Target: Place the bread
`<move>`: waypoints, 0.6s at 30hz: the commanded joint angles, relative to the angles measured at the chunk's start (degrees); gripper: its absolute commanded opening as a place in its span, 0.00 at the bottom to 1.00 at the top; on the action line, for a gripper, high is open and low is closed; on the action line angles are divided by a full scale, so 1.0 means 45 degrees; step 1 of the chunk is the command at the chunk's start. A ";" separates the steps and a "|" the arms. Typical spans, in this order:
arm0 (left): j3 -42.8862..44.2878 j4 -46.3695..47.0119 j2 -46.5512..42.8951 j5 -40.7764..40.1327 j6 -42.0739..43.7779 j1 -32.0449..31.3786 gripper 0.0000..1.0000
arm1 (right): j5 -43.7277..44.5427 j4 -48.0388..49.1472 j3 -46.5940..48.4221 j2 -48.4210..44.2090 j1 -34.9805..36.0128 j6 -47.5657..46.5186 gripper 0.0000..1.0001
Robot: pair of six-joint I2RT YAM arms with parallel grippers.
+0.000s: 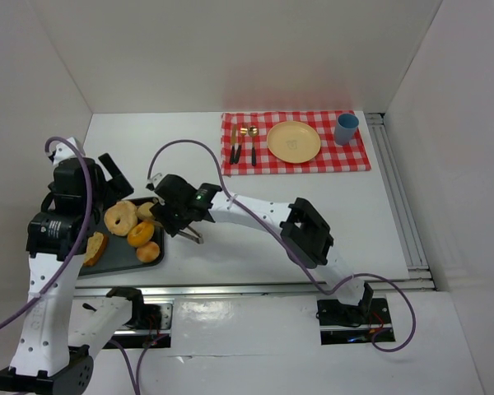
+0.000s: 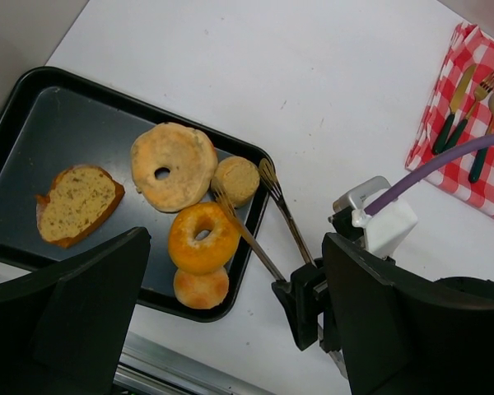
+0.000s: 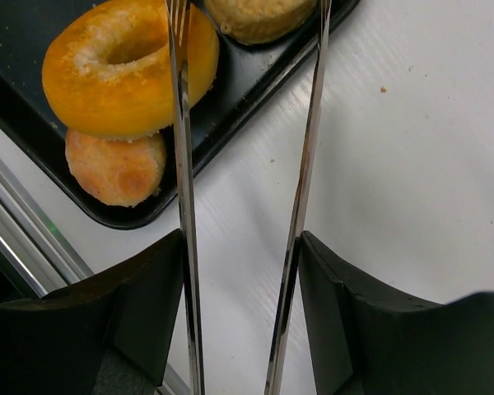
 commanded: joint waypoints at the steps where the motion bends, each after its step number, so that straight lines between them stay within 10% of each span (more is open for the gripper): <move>1: -0.0042 0.0163 -0.0233 -0.0224 0.0310 -0.0036 0.99 | 0.0066 -0.0483 0.1139 0.0391 0.0111 -0.0314 0.62; 18: 0.0269 -0.0208 -0.0467 -0.0224 0.0193 -0.0036 0.99 | 0.0730 0.0217 0.0381 -0.1770 0.0483 -0.0354 0.34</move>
